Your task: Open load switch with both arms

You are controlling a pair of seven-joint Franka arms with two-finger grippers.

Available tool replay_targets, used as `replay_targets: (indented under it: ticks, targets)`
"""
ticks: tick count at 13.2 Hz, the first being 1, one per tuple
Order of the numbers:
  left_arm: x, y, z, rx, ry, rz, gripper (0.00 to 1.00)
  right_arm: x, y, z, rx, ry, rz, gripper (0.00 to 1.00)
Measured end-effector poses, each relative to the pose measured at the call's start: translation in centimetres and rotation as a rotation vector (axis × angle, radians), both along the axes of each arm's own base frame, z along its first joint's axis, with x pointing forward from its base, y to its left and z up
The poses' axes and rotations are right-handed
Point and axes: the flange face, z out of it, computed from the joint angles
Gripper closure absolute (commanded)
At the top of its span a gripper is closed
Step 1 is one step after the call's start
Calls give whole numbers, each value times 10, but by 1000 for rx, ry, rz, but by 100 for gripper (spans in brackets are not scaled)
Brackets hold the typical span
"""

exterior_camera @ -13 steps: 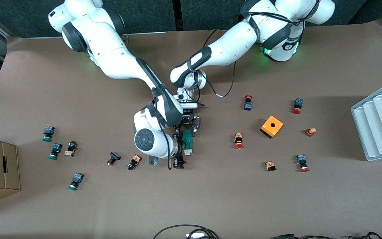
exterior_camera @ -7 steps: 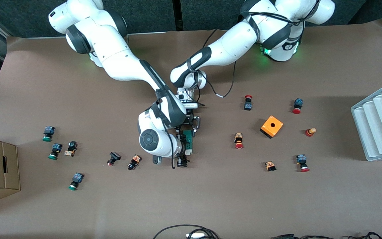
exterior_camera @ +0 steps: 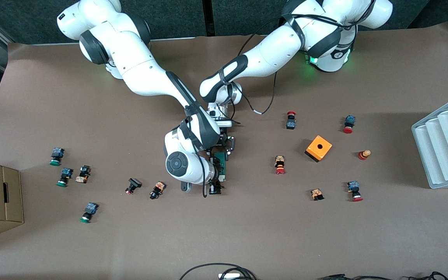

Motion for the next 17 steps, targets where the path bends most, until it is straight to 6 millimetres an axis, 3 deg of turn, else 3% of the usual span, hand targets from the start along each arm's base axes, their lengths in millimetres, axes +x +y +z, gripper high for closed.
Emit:
replay_targets:
  ticks: [4, 17]
  targets:
    - [0, 0, 0, 0, 0, 0, 30, 0, 1, -1, 14, 10, -11, 48]
    - [0, 0, 0, 1, -3, 0, 30, -1, 0, 0, 14, 26, -19, 50]
